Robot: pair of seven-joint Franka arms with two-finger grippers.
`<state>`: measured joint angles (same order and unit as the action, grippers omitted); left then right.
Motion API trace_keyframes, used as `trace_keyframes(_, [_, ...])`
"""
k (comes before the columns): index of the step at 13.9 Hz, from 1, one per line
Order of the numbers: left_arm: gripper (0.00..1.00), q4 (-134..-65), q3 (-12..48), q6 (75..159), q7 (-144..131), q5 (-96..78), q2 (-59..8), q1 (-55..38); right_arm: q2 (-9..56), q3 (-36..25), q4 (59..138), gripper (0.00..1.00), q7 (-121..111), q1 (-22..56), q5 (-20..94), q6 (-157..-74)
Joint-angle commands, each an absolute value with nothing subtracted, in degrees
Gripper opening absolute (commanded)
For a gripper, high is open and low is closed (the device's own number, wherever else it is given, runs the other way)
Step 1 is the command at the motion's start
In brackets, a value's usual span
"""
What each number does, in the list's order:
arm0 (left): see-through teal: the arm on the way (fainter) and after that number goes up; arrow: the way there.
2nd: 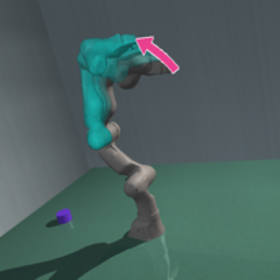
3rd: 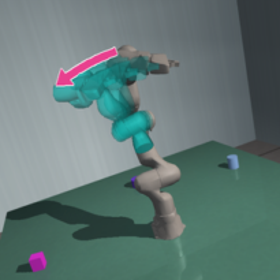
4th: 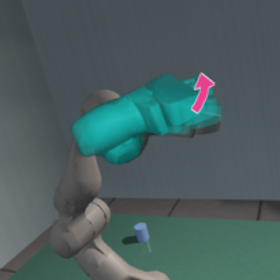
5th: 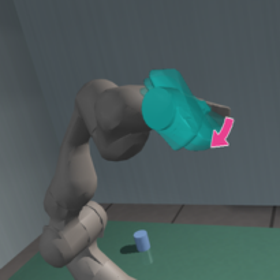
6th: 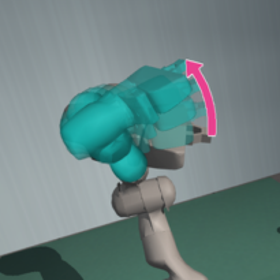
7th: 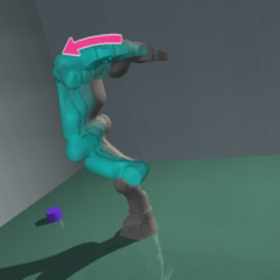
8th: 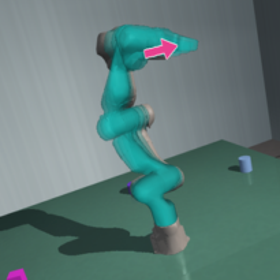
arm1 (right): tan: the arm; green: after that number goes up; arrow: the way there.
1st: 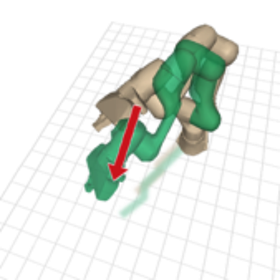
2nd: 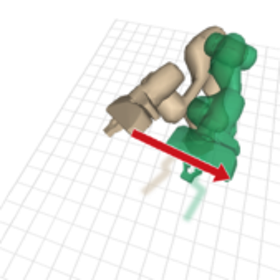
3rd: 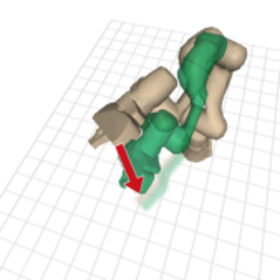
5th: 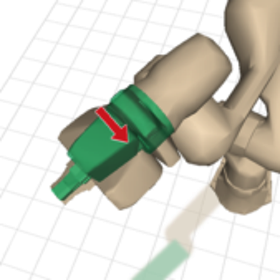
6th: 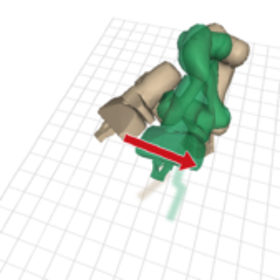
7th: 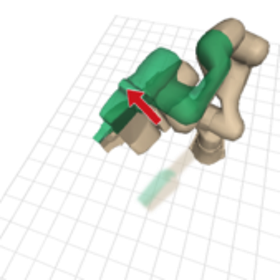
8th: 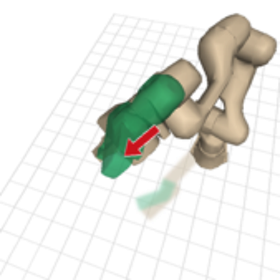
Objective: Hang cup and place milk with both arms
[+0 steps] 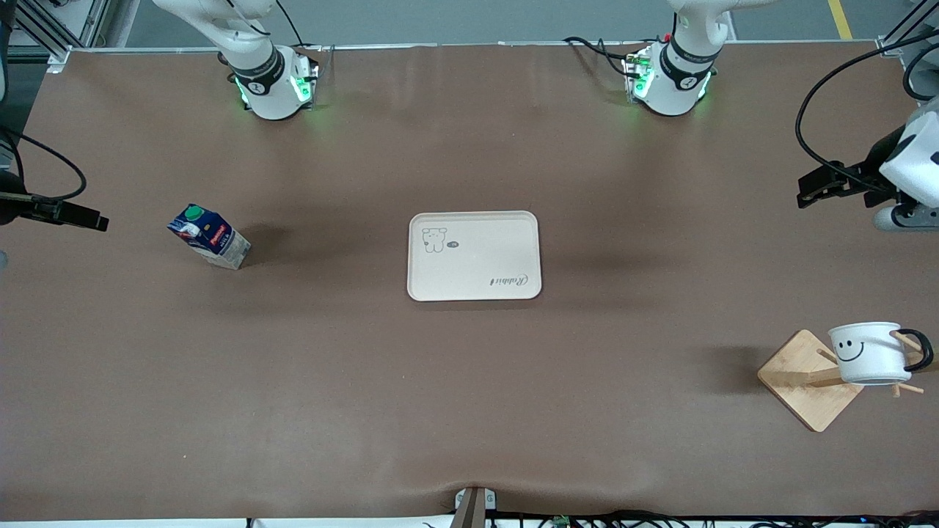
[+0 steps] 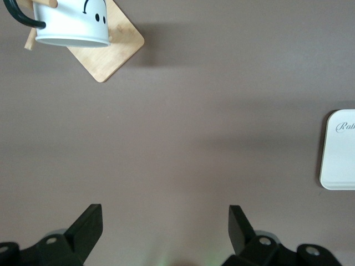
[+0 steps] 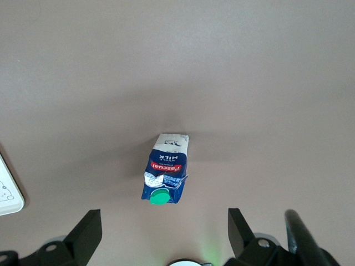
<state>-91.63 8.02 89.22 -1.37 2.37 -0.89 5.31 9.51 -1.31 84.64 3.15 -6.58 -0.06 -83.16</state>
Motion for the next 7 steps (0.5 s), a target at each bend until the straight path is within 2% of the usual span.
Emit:
trace_keyframes(1, [1.00, -99.7, 6.6, 94.1, -1.6, 1.6, 5.3, 3.0, 8.7, -0.9, 83.3, 1.00, 2.7, -6.9, 2.0, -81.9])
trace_keyframes(3, [1.00, -101.1, 5.5, 94.9, -1.7, 1.6, 6.2, 1.3, 8.3, -0.7, 83.9, 1.00, 1.6, -7.0, 2.8, -80.9])
trace_keyframes(7, [1.00, -100.1, 4.8, 94.8, -3.0, 1.5, 6.0, 0.3, 8.5, -1.1, 79.0, 1.00, -5.4, -7.6, 2.8, -81.2])
